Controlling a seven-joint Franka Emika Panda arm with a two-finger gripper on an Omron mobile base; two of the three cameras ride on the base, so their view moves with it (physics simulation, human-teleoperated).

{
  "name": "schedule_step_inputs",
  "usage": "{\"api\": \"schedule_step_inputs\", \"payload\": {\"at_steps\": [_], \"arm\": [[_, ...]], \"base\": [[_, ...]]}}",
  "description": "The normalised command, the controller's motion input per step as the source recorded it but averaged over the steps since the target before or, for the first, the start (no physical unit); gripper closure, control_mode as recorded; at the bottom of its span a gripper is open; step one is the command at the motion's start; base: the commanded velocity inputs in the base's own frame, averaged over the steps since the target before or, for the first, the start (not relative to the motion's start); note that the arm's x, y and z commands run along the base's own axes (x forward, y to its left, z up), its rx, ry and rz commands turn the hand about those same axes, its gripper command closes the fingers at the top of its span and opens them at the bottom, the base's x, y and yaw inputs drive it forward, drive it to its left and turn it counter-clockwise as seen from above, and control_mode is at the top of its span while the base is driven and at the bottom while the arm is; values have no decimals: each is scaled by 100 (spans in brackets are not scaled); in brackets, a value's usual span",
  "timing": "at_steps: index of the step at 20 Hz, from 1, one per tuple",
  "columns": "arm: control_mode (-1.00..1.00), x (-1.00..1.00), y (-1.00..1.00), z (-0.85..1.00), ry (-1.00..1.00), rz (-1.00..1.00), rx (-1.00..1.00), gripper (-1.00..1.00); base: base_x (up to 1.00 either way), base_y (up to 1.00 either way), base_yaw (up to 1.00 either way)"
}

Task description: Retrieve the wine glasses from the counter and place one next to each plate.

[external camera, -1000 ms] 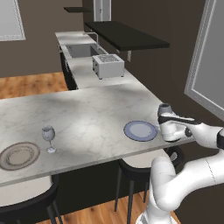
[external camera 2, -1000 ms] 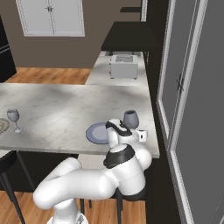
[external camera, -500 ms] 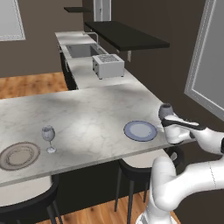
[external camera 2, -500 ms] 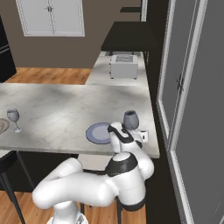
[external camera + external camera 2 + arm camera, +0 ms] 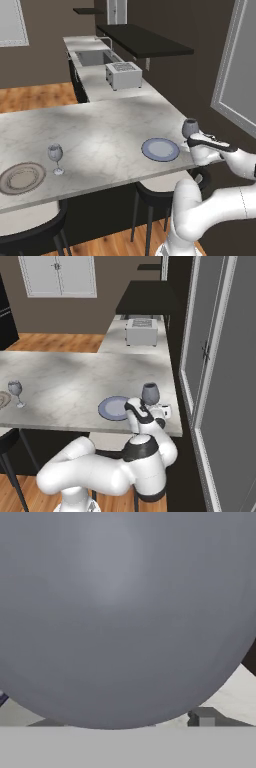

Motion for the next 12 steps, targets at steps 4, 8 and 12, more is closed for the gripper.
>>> {"api": "schedule_step_inputs", "payload": {"at_steps": [4,8,12], "arm": [[-100,-22,0,0,9,0,-8,-100],[-100,-46,0,4,9,0,-9,-100],[-100,-56,-9,10,13,-4,-5,-100]], "base": [[0,0,0],[0,0,0],[0,0,0]]}}
